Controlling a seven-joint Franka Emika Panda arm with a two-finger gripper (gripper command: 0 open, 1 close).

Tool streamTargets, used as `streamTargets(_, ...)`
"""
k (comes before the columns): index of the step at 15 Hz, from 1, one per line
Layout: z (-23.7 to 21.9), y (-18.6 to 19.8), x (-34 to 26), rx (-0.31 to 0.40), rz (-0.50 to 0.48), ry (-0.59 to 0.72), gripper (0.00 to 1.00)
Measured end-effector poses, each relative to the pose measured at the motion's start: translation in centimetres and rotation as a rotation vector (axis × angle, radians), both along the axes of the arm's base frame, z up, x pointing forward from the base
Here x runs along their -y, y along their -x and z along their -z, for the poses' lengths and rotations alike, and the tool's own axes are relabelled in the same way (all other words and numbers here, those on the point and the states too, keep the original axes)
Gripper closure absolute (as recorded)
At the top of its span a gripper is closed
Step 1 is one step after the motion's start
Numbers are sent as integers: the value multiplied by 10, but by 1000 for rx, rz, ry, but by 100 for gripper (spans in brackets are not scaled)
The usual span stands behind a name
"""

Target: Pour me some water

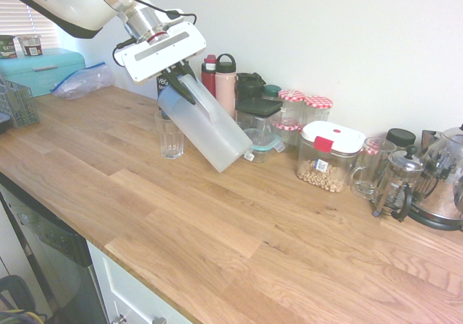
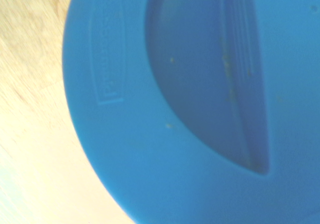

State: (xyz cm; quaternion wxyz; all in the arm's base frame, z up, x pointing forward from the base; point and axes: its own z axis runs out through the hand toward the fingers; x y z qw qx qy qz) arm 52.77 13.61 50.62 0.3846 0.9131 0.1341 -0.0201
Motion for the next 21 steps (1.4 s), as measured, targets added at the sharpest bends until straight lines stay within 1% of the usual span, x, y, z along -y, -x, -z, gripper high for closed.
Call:
streamTargets(7, 2, 3, -2, 0, 4, 17, 100)
streamTargets(10, -6, 8, 5, 12, 26, -25, 100)
streamTargets(12, -13, 26, 24, 45, 51, -119, 100)
streamTargets(15, -40, 62, 66, 131, 114, -281, 100)
streamTargets(18, -67, 92, 120, 212, 243, -412, 100)
streamTargets(21, -87, 103, 173, 277, 384, -538, 100)
